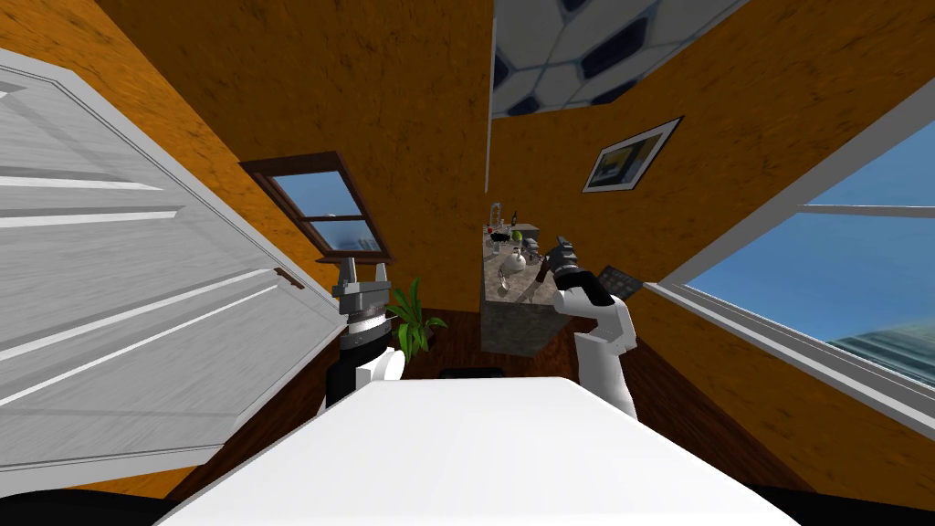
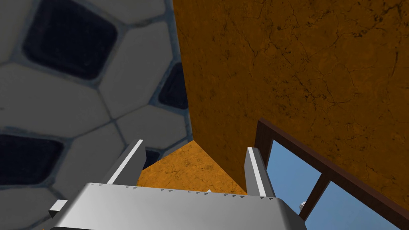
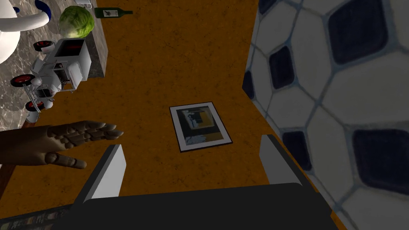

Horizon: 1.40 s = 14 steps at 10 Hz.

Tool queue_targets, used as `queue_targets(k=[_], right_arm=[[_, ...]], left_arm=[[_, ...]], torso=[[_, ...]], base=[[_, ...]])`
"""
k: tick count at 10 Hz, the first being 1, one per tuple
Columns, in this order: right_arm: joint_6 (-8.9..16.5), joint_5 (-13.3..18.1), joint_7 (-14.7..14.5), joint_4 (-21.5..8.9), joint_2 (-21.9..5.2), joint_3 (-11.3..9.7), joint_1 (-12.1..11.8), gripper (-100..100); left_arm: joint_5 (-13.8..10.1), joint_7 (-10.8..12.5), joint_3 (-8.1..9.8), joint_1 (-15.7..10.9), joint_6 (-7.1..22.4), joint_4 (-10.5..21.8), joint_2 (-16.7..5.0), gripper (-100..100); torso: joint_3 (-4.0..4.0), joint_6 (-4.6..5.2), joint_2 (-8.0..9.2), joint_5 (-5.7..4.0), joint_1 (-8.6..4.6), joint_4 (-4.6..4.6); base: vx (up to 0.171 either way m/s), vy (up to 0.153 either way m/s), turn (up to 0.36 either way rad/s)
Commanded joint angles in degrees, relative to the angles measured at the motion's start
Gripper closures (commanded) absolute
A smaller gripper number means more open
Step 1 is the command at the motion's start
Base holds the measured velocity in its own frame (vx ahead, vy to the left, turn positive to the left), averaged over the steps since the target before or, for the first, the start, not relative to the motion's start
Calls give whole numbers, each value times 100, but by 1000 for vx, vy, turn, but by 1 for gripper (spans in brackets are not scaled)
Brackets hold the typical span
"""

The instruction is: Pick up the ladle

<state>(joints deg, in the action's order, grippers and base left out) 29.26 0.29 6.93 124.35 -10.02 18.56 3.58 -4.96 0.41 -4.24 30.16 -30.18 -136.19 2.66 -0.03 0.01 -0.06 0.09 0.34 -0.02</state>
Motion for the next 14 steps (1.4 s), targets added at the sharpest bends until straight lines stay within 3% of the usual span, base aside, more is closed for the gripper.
queue_targets(k=[1, 2, 4, 5, 7, 8, 10, 11, 13, 14], right_arm=[[284, 18, 20, -59, 13, 22, 41, -100], [447, 53, 179, -186, 7, 248, 286, -100], [782, 53, 179, -186, 7, 248, 286, -100], [956, 89, 342, -323, -1, 484, 530, -100], [1264, 89, 342, -323, -1, 484, 530, -100], [1417, 127, 508, -470, -12, 730, 772, -100], [1742, 127, 508, -470, -12, 730, 772, -100], [1915, 165, 676, -624, -27, 983, 1011, -100], [2235, 165, 676, -624, -27, 983, 1011, -100], [2392, 205, 845, -785, -44, 1243, 1246, -100]], left_arm=[[0, 0, 0, 0, 0, 0, 0, 0], [0, 0, 0, 0, 0, 0, 0, 0], [0, 0, 0, 0, 0, 0, 0, 0], [0, 0, 0, 0, 0, 0, 0, 0], [0, 0, 0, 0, 0, 0, 0, 0], [0, 0, 0, 0, 0, 0, 0, 0], [0, 0, 0, 0, 0, 0, 0, 0], [0, 0, 0, 0, 0, 0, 0, 0], [0, 0, 0, 0, 0, 0, 0, 0], [0, 0, 1, 0, 0, 0, -1, 0]], torso=[[0, 0, 0, 0, 0, 0], [1, 1, 1, -3, -13, 0], [-3, 0, -5, -2, -7, -1], [0, 1, 1, -3, -16, 0], [-4, 0, -6, -1, -6, -1], [-1, 1, -1, -4, -20, -1], [-4, 1, -6, -2, -8, -2], [0, 1, 1, -4, -20, 0], [-6, 1, -10, -2, -12, -3], [-2, 1, -3, -4, -21, -1]], base=[[7, 54, -5], [27, 75, 22], [15, 66, 6], [28, 89, 27], [21, 61, 3], [33, 76, 29], [18, 61, 3], [42, 65, 25], [30, 55, 5], [37, 73, 31]])
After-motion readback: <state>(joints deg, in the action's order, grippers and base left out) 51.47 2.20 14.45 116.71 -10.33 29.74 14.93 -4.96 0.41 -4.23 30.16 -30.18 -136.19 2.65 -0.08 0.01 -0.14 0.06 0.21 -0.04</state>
